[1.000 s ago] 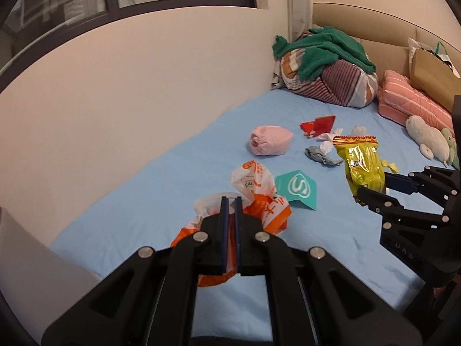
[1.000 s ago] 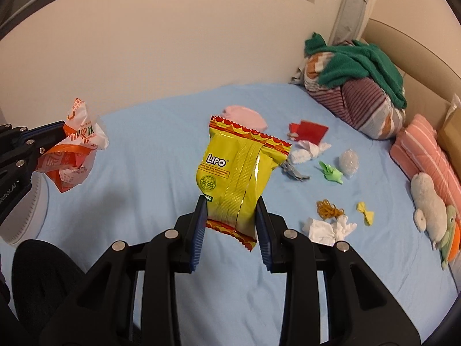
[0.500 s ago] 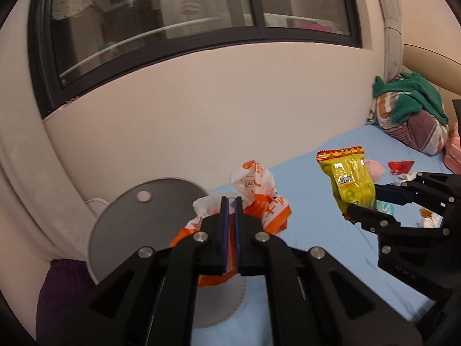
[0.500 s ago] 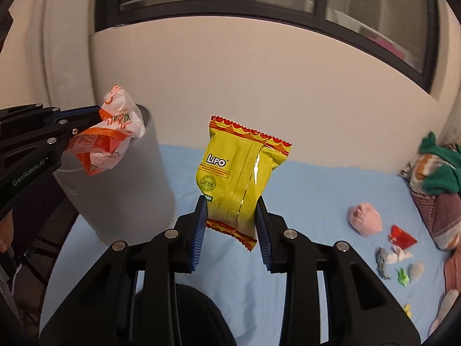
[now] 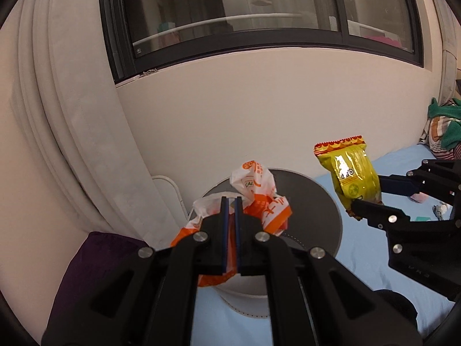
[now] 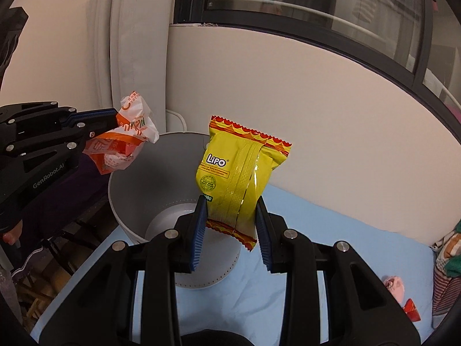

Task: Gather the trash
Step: 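Open both tools to drop the wrapper and bag into the bin, then move both open tools back over the bed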

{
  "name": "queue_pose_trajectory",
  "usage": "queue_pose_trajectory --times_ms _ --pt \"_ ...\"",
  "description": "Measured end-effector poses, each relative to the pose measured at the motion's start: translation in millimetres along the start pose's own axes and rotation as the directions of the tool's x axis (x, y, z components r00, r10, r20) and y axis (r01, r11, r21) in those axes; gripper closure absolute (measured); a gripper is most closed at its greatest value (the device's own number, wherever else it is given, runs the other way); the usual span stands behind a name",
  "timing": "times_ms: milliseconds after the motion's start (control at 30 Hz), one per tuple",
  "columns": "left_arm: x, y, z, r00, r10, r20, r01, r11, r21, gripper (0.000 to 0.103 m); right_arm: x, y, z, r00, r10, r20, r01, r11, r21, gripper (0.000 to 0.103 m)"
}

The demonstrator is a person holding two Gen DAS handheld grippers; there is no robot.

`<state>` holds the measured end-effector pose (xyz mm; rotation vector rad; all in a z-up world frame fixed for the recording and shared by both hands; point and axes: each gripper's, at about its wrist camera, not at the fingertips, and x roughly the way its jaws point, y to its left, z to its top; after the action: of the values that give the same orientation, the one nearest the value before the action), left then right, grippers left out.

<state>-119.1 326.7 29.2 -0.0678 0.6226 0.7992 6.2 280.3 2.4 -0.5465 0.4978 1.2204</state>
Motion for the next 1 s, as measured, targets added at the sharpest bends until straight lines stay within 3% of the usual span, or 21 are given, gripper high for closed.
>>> queue_pose_trajectory --times_ms 200,267,367,400,433,500,1000 --pt "15.7 7.8 -0.4 1.000 0.006 -0.018 -0.006 1.000 -0.014 0.097 9.0 18.5 11.2 1.000 0.014 -0.009 -0.014 1.000 -0.024 0.070" --pt "19.7 7.6 -1.4 1.000 -0.002 -0.022 0.002 1.000 -0.004 0.095 9.9 18.0 10.4 1.000 0.019 -0.009 -0.019 1.000 -0.022 0.049" --pt "26.9 4.3 -2.8 0.999 -0.006 -0.036 0.006 1.000 0.018 0.088 12.0 16.1 9.2 1.000 0.015 -0.007 -0.015 1.000 -0.022 0.043" --pt "28.9 3.0 -3.6 0.999 0.001 -0.039 0.000 1.000 0.025 0.070 13.3 15.7 8.5 1.000 0.013 -0.011 -0.013 1.000 -0.024 0.043" --pt "29.3 2.4 -3.8 0.999 0.014 -0.035 -0.013 0.999 0.030 0.044 14.4 14.9 7.7 1.000 0.010 -0.015 -0.010 1.000 -0.026 0.043" --pt "26.5 -1.0 -4.2 0.999 0.052 -0.004 -0.052 0.998 0.047 0.027 15.6 13.4 5.7 1.000 0.004 -0.023 -0.005 1.000 -0.028 0.043" --pt "23.0 -21.8 3.0 1.000 -0.002 0.007 0.002 0.998 0.071 0.027 2.5 -6.8 -14.6 0.998 -0.036 -0.043 0.036 0.999 0.012 0.043"
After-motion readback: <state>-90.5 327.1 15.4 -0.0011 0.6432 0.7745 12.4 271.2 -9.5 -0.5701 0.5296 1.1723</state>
